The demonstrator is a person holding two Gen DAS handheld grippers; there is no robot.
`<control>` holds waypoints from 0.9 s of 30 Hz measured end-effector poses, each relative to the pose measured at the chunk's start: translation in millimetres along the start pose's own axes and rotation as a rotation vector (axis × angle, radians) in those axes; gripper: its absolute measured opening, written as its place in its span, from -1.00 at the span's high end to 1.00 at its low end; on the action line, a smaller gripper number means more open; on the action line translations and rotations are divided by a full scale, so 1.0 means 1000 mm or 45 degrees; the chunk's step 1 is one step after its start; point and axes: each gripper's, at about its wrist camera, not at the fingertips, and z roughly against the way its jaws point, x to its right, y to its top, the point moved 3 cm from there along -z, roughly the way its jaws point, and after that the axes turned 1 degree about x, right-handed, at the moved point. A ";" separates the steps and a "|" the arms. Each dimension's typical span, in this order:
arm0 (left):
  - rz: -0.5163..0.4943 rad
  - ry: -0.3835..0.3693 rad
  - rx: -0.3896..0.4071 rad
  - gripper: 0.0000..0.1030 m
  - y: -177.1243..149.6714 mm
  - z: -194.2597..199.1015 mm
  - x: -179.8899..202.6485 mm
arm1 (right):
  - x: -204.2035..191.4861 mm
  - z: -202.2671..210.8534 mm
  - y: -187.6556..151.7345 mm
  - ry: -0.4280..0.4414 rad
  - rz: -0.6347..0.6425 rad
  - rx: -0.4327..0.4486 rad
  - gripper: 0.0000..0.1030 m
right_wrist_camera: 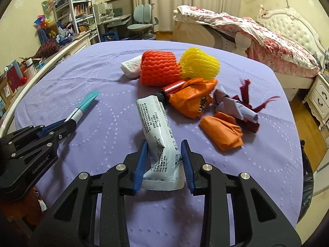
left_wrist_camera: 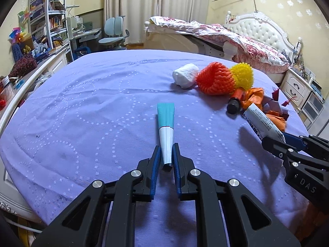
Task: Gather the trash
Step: 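Carry both tubes over the black trash bin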
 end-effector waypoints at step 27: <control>-0.239 -0.312 0.129 0.74 0.025 0.030 0.148 | 0.158 0.086 -0.029 -0.325 -0.394 0.209 0.38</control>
